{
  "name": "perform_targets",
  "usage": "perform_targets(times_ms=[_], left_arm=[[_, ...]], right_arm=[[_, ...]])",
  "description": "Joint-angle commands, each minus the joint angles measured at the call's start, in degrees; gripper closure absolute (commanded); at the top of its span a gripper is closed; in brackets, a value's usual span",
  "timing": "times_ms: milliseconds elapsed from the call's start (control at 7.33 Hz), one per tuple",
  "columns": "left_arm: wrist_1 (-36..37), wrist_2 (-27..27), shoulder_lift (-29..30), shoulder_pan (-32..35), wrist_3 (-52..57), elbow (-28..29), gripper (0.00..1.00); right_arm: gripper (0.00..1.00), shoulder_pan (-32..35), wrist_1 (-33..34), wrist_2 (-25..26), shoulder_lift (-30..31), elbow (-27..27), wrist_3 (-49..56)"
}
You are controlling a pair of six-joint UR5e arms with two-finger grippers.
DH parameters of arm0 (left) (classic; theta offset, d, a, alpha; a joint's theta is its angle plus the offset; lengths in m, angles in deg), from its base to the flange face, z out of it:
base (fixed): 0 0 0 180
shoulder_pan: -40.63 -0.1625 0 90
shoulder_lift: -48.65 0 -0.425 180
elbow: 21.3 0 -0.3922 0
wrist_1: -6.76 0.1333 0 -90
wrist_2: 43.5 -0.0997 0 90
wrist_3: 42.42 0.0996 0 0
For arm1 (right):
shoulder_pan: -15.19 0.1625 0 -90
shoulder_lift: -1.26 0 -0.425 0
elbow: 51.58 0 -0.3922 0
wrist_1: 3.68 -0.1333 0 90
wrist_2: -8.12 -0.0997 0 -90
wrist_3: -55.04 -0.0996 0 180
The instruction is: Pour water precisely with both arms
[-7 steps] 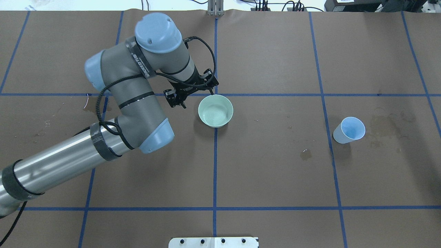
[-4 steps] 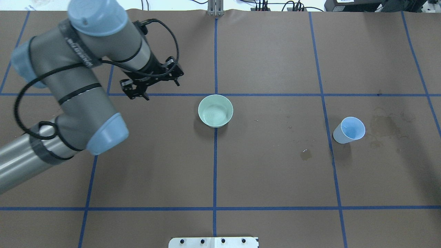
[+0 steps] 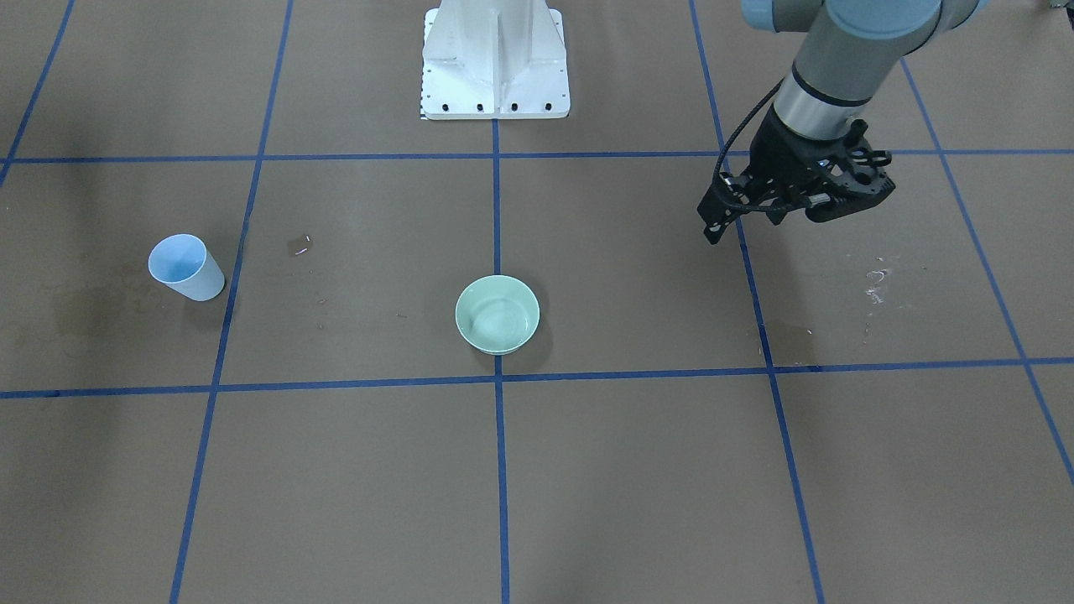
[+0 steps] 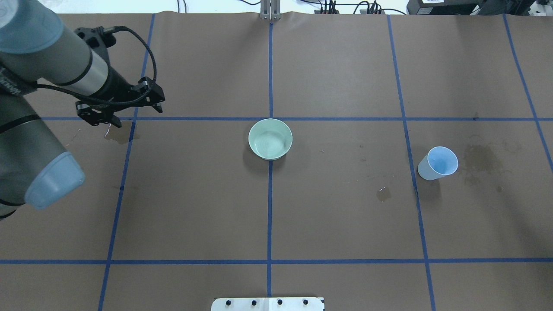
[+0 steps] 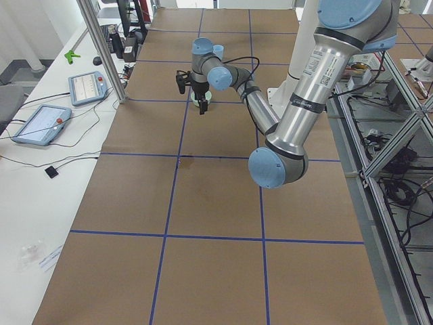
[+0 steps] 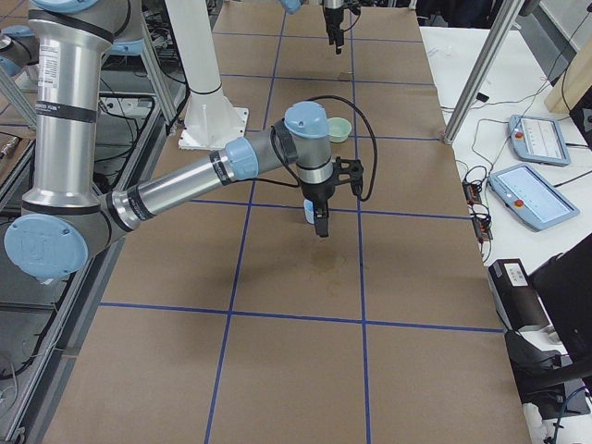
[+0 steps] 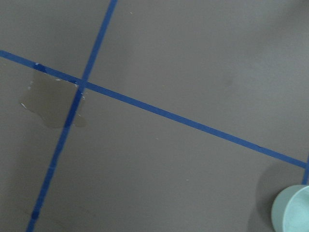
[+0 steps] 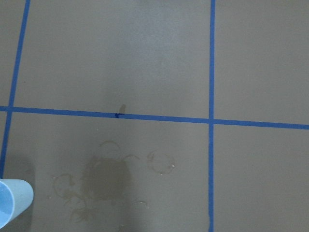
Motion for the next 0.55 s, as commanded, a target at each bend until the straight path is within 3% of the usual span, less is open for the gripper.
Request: perform_targets(times_ms=[0,273,409], left_arm=[[-1.3,-0.4,-7.5,0.6,3.3,-4.8,0.00],[-1.6,-0.4,-8.8,1.8,3.9,-5.5,0.00],[-1.5,-0.5,-8.9,2.0,3.9,-5.4,0.00]], right_arm=[[0.00,-4.4,-4.6,1.4,5.7,-7.8,-8.0],[0.00,-10.8,-24.2,6.8,14.1,-7.8,-23.2],[0.00,-13.6,-26.3,8.3,14.2,-8.1,-28.9]])
